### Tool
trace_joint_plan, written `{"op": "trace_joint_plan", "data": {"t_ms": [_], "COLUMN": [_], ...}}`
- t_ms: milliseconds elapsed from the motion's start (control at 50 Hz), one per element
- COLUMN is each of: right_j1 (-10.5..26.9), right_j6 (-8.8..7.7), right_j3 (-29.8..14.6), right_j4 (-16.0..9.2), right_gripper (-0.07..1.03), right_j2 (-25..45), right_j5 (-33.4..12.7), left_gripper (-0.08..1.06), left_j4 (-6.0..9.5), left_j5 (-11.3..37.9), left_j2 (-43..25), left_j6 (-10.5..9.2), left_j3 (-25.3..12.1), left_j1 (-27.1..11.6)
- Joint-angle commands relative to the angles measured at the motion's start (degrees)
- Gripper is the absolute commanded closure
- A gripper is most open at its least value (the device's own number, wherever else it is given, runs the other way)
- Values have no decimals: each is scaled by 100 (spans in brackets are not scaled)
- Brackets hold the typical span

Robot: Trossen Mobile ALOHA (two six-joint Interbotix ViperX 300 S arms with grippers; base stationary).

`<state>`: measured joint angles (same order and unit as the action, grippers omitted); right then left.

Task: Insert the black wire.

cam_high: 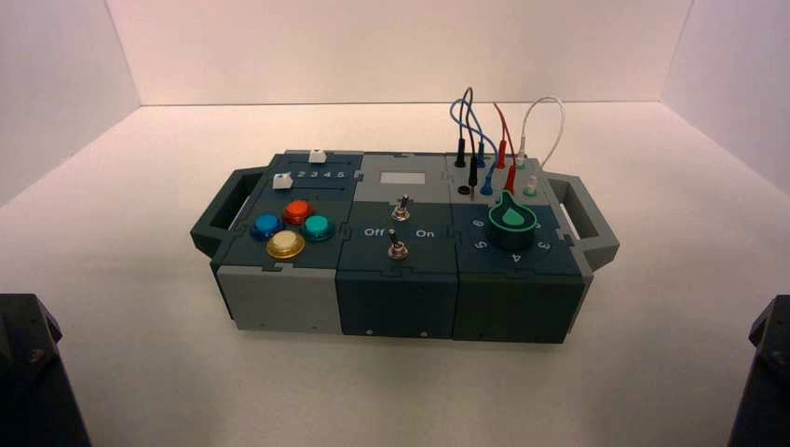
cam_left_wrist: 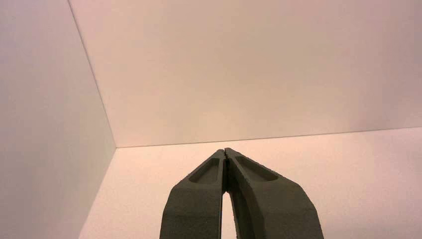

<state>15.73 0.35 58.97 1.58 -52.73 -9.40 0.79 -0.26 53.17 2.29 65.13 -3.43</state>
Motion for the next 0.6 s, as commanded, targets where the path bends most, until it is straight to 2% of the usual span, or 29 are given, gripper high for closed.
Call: {"op": "trace_joint_plan", "data": {"t_ms": [20, 160, 280, 460, 600], "right_j1": [-246, -747, -1002, -1063, -1046], "right_j6": [18, 53, 70, 70, 70], "right_j3": [26, 325, 475, 694, 633], "right_j4": [0, -62, -141, -141, -141], "right_gripper": [98, 98, 98, 98, 98], "right_j2": [-105, -325, -475, -624, -571], "right_j5": [369, 809, 1090, 1538, 1318], "left_gripper": [101, 101, 101, 101, 101], "left_j4": [0, 0, 0, 0, 0], "left_j5": [-44, -105, -185, -308, -264], "left_j2": [-9, 18, 18, 114, 167], "left_j6": [26, 44, 53, 44, 35], "left_j3": [-167, -141, -123, -79, -70], "left_j1": [-9, 0, 70, 264, 272]}}
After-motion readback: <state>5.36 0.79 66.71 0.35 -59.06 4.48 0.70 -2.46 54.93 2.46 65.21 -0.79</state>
